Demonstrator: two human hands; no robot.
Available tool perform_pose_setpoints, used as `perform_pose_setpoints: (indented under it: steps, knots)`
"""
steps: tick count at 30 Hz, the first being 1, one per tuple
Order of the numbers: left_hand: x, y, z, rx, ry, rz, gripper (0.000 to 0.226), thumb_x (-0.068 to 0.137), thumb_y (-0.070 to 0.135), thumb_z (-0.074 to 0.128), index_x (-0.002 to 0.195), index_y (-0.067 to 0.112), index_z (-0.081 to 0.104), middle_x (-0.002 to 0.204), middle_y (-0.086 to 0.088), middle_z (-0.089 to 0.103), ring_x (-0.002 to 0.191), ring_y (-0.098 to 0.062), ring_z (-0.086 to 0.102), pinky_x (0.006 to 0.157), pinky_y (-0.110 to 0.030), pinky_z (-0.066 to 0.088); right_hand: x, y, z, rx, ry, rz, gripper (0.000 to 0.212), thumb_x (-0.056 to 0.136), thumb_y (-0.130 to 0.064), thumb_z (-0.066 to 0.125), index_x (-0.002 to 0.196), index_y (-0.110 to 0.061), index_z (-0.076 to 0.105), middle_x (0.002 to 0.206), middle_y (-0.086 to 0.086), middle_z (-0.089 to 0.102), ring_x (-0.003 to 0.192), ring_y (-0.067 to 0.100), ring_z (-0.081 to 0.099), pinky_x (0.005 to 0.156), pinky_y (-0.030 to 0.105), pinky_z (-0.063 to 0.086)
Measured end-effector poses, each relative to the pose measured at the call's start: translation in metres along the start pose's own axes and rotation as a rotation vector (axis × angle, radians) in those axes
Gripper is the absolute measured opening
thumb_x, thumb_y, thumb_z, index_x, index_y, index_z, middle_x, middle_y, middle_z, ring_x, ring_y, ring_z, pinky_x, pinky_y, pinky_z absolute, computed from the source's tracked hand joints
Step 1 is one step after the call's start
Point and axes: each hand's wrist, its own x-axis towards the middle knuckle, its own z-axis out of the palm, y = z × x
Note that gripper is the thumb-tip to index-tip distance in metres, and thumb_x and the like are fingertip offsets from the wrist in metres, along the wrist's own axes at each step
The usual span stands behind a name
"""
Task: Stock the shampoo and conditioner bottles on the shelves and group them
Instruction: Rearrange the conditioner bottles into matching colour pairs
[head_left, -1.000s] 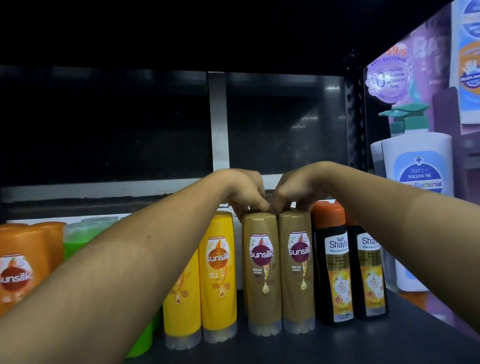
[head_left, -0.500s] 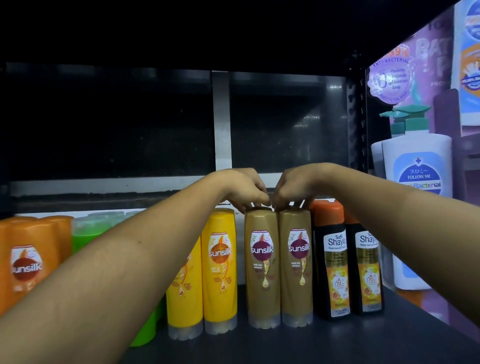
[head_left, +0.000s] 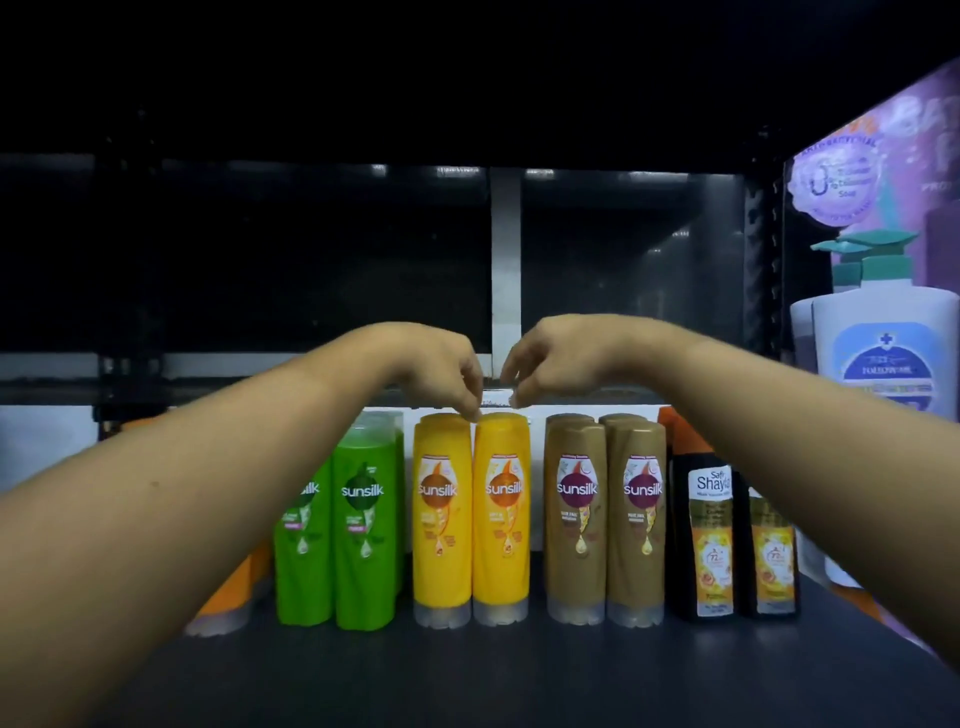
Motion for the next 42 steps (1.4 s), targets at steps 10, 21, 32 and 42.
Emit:
perform_pose_setpoints:
  steps: [10, 21, 32, 42]
  knots:
    - [-0.011, -0.011, 0.038, 0.084, 0.132, -0.008, 0.05, 0.083, 0.045, 0.08, 0.126, 0.025, 0.066, 0.11, 0.002, 0.068, 0.089, -0.024, 0.073, 0.082, -0.044, 0.062, 0.021, -0.02, 0.05, -0.126, -0.06, 0.054, 0.055, 0.089, -0.037, 0.073, 0.141, -0.027, 0.057, 0.135, 0.0, 0.061, 0.117, 0.022, 0.059, 0.097, 0.037, 0.053]
    - [-0.004, -0.025, 0.052, -0.004, 0.198, -0.002, 0.039, 0.08, 0.046, 0.083, 0.11, 0.031, 0.063, 0.111, 0.001, 0.069, 0.09, -0.023, 0.072, 0.079, -0.042, 0.062, 0.03, -0.019, 0.059, -0.116, -0.01, 0.064, 0.043, 0.091, -0.036, 0.071, 0.132, -0.025, 0.063, 0.119, -0.001, 0.065, 0.104, 0.018, 0.061, 0.09, 0.033, 0.055]
    - [-0.011, -0.025, 0.057, -0.162, 0.179, -0.018, 0.046, 0.089, 0.028, 0.078, 0.132, 0.027, 0.062, 0.127, -0.008, 0.065, 0.097, -0.027, 0.07, 0.059, -0.028, 0.056, 0.036, -0.017, 0.056, -0.149, -0.036, 0.078, 0.038, 0.09, -0.041, 0.073, 0.124, -0.026, 0.067, 0.11, -0.001, 0.069, 0.09, 0.02, 0.071, 0.085, 0.037, 0.061]
    - [-0.019, -0.021, 0.058, -0.233, 0.18, 0.006, 0.043, 0.092, 0.022, 0.075, 0.133, 0.021, 0.061, 0.12, -0.008, 0.067, 0.079, -0.019, 0.069, 0.052, -0.025, 0.056, 0.033, -0.016, 0.052, -0.188, -0.069, 0.055, 0.039, 0.093, -0.037, 0.071, 0.129, -0.026, 0.063, 0.114, 0.0, 0.066, 0.092, 0.02, 0.071, 0.083, 0.033, 0.06]
